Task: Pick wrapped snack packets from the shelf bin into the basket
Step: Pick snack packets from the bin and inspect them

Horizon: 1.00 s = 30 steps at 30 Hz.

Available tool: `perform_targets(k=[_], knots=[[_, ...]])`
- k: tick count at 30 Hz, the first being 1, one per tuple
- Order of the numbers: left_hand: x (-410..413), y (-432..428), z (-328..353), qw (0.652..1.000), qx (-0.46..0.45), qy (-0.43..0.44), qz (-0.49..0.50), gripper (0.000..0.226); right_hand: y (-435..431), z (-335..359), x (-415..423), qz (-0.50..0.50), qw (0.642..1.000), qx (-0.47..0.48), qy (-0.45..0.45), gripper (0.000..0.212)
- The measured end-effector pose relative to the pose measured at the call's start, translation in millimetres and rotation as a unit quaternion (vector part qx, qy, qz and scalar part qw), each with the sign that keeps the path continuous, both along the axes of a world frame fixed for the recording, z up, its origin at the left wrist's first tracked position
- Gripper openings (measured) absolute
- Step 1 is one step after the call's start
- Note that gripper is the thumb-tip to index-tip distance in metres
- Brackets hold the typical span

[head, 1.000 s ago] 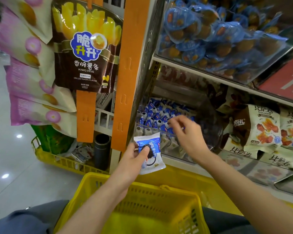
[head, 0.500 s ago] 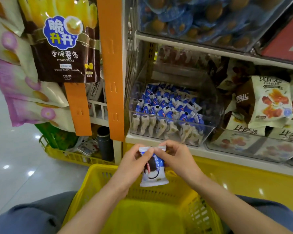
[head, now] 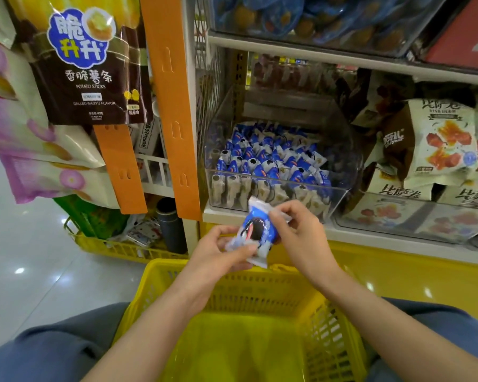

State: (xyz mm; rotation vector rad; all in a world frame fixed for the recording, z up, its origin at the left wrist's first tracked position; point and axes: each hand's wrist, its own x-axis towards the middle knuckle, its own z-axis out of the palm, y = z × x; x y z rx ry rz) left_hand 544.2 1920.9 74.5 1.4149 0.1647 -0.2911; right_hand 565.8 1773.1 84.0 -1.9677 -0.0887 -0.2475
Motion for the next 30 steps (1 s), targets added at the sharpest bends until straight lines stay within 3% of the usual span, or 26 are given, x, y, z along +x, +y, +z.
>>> perform_targets(k=[3, 5, 9, 11, 13, 15, 18, 23, 25, 30], knots=[[1, 4, 2, 0.998, -0.014, -0.024, 0.050, 0.023, -4, 2, 6, -0.002, 0.981, 0.147, 0.126, 0.008], [3, 8, 2, 0.995, 0.022, -0.038, 0.092, 0.010, -4, 1, 5, 0.033, 0.966, 0.184, 0.180, 0.006], [8, 17, 0, 0.970, 0.135, -0.122, 0.161, 0.010, 0, -7, -2, 0.115, 0.965, 0.052, 0.228, 0.009], [9, 19, -1, 0.955, 0.189, -0.175, 0.150, 0.008, 2, -13, -5, 0.147, 0.961, -0.103, 0.212, 0.020], [8, 19, -4, 0.941, 0.234, -0.211, 0.122, 0.008, 3, -17, -6, 0.140, 0.961, -0.177, 0.159, 0.046], [5, 16, -7, 0.935, 0.255, -0.231, 0.086, 0.013, 5, -13, -7, 0.136, 0.977, -0.135, 0.091, 0.044], [1, 10, -8, 0.932, 0.261, -0.247, 0.039, 0.019, 7, -6, -7, 0.143, 0.987, -0.069, 0.039, 0.009], [1, 7, -11, 0.969, 0.157, -0.183, 0.058, 0.008, 9, -5, -6, 0.122, 0.987, 0.042, 0.096, 0.010], [1, 8, -12, 0.969, 0.163, -0.173, 0.064, 0.010, 10, -5, -6, 0.132, 0.982, 0.067, 0.119, 0.008], [0, 8, -9, 0.970, 0.183, -0.151, 0.052, 0.013, 10, -5, -13, 0.134, 0.985, -0.112, 0.009, 0.008]])
